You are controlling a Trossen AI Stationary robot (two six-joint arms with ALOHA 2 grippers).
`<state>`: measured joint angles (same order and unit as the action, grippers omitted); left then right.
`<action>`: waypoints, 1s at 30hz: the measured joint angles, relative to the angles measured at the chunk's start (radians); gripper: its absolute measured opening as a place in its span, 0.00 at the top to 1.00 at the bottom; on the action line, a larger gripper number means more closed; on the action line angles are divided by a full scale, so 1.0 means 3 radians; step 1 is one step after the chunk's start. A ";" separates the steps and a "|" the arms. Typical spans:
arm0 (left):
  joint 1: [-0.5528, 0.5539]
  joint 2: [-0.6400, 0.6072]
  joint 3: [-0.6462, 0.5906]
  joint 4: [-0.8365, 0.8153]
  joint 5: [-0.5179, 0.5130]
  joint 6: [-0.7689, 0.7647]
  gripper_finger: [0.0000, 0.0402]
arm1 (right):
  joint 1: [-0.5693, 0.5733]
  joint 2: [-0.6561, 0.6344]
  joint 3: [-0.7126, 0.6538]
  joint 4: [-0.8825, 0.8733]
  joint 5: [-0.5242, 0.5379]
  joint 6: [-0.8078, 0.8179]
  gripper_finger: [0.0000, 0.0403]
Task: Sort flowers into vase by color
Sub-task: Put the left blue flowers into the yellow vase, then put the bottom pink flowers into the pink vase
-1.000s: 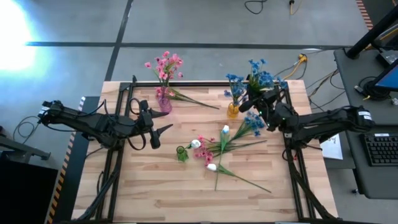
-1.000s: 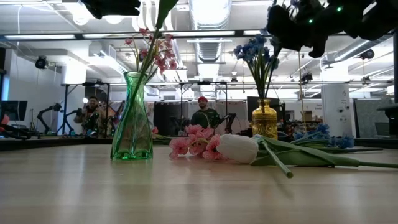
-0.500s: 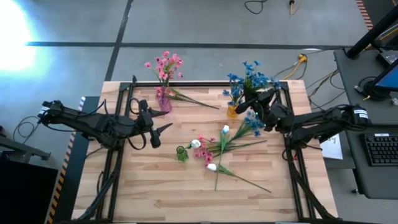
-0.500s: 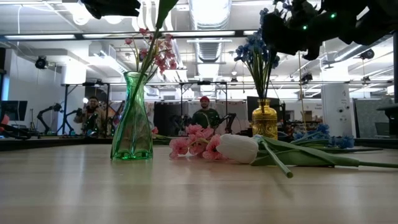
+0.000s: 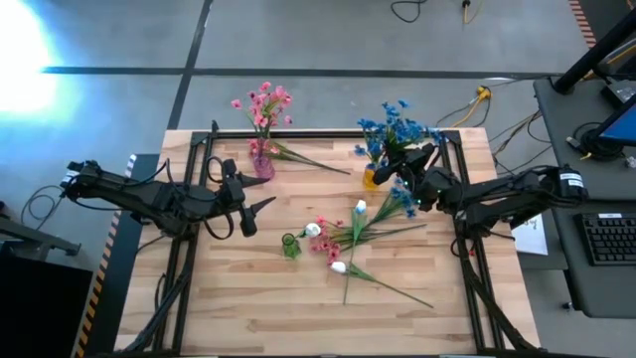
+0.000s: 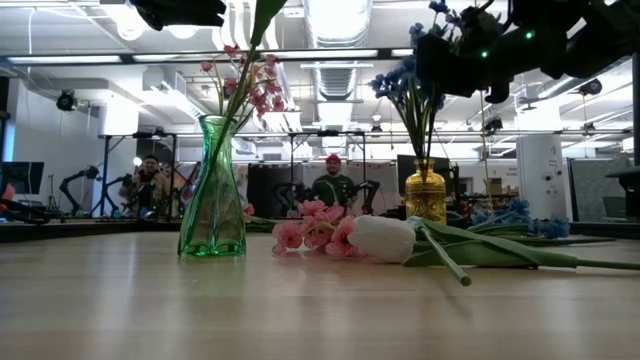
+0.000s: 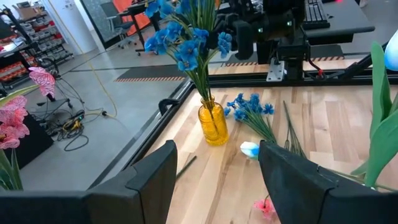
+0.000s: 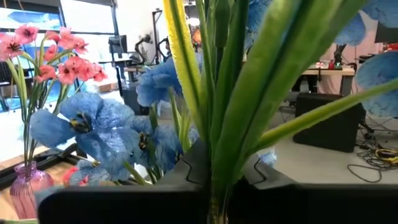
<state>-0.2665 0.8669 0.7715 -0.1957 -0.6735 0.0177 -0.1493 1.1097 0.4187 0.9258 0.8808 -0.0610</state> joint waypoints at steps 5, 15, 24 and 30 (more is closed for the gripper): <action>0.0000 0.0000 0.0000 -0.0001 0.0000 0.0000 0.47 | 0.0003 0.0012 0.0000 -0.0020 0.0003 0.0054 0.86; 0.0000 0.0000 0.0000 -0.0003 0.0000 0.0000 0.47 | 0.0014 -0.0009 0.0000 -0.0384 0.0001 0.0309 0.63; 0.0000 0.0000 0.0000 -0.0003 -0.0001 0.0049 0.47 | 0.0116 -0.0161 0.0158 -0.1100 -0.0007 0.0420 0.45; 0.0001 0.0000 0.0000 0.0000 -0.0003 0.0072 0.47 | 0.0121 -0.0196 0.0501 -0.2096 -0.0084 0.0738 0.32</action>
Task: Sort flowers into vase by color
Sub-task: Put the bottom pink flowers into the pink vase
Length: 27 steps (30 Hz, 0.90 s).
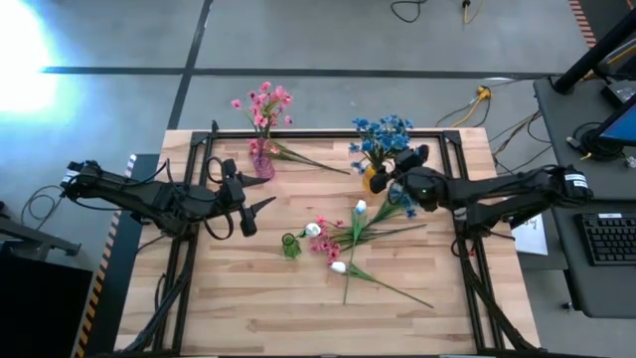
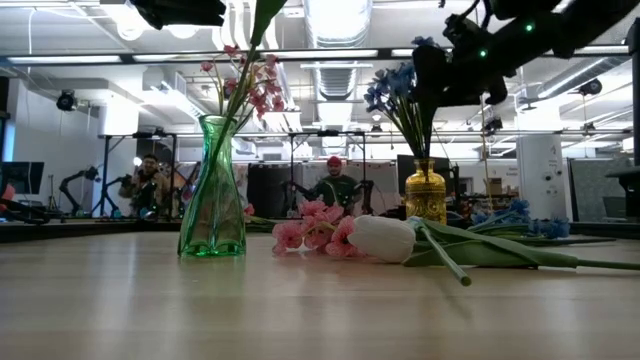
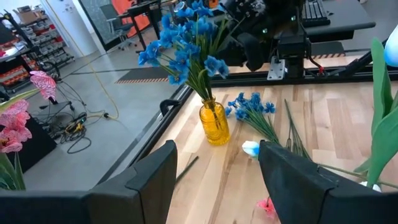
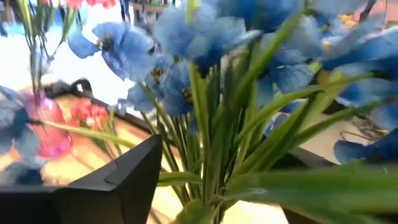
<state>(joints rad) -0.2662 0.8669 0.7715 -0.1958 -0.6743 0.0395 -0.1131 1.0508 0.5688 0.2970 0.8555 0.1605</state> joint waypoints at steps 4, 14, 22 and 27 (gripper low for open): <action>-0.0001 -0.0001 0.0000 0.0000 0.0000 0.0000 0.47 | 0.0000 -0.0005 0.0148 -0.0464 0.0001 0.0161 0.24; -0.0001 -0.0001 0.0000 0.0000 0.0001 -0.0021 0.47 | 0.0000 -0.0008 0.0157 -0.0650 -0.0068 0.0260 0.15; -0.0001 -0.0001 0.0000 0.0000 0.0000 -0.0023 0.47 | 0.0014 -0.0011 0.0157 -0.0898 -0.0107 0.0423 0.15; -0.0001 -0.0001 0.0000 -0.0001 0.0001 -0.0024 0.47 | 0.0014 -0.0013 0.0157 -0.0997 -0.0182 0.0532 0.15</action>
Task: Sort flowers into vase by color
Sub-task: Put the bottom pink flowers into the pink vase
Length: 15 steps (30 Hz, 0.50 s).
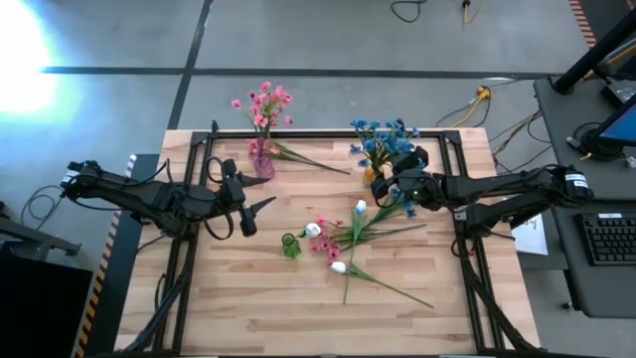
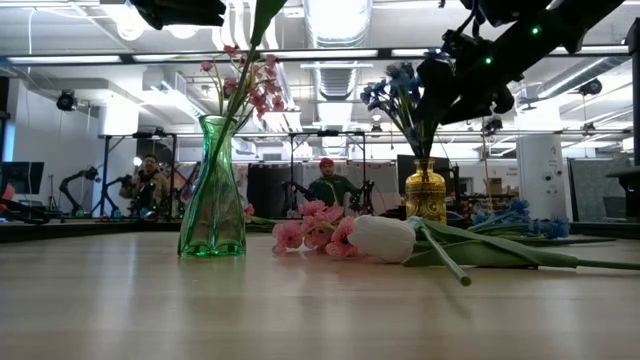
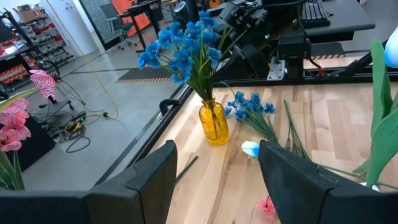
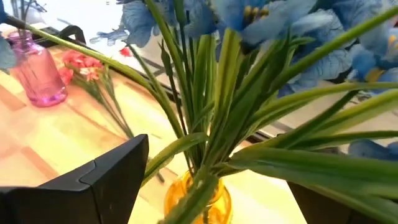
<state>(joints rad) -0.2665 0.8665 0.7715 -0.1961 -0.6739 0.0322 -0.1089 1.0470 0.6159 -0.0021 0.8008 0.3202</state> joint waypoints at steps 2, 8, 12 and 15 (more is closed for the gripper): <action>0.0000 0.0000 0.0000 0.0000 0.0000 -0.0017 0.47 | 0.0000 -0.0001 0.0000 0.0001 -0.0069 0.0012 0.15; 0.0000 0.0000 0.0000 -0.0001 0.0000 -0.0075 0.47 | 0.0000 -0.0001 0.0000 -0.0074 -0.0174 0.0078 0.15; 0.0000 0.0000 0.0000 -0.0020 0.0000 -0.0174 0.47 | 0.0000 -0.0025 0.0000 -0.0267 -0.0179 0.0172 0.15; 0.0001 -0.0002 0.0000 -0.0243 0.0001 -0.0594 0.47 | 0.0000 -0.0046 0.0000 -0.0369 -0.0188 0.0244 0.15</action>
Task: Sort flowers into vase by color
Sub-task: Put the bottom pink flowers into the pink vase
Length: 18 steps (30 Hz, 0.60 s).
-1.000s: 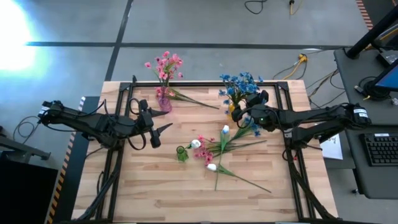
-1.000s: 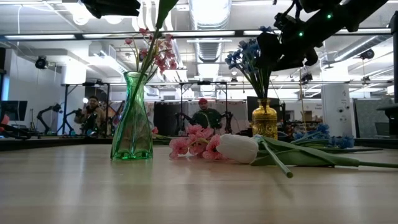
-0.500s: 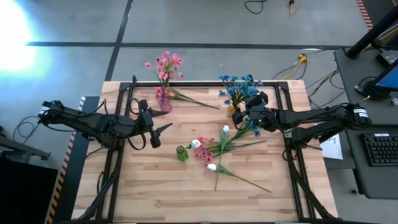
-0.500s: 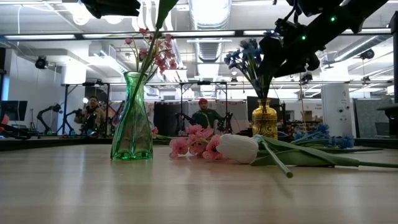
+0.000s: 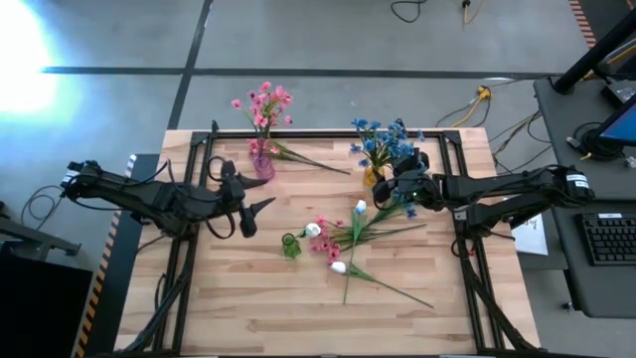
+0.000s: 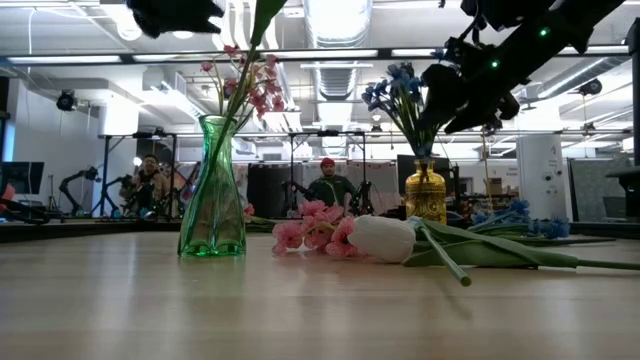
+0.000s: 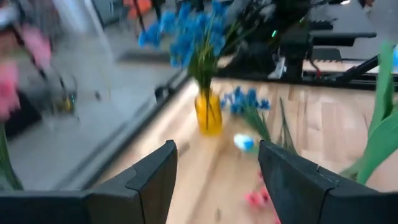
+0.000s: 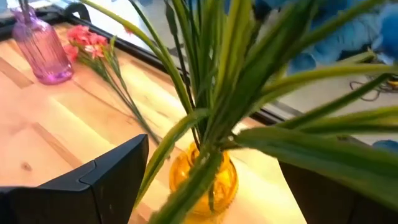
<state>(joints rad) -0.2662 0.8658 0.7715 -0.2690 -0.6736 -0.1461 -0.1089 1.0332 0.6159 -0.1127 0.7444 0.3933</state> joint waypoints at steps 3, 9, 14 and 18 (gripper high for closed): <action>-0.0001 0.0000 0.0000 -0.0432 0.0002 -0.0632 0.47 | 0.0000 -0.0020 0.0000 -0.0015 -0.0080 0.0025 0.15; -0.0001 0.0000 -0.0001 -0.1114 0.0004 -0.1518 0.47 | 0.0000 -0.0127 0.0005 -0.0081 -0.0158 0.0016 0.15; -0.0001 0.0000 -0.0001 -0.1154 0.0005 -0.1590 0.47 | 0.0001 -0.0230 0.0127 -0.0304 -0.0285 0.0087 0.16; -0.0001 0.0001 -0.0001 -0.1150 0.0004 -0.1593 0.47 | 0.0001 -0.0253 0.0258 -0.0444 -0.0504 0.0145 0.18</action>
<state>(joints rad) -0.2665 0.8661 0.7712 -0.6140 -0.6724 -0.6240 -0.1085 0.9573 0.6933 -0.2459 0.5931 0.4369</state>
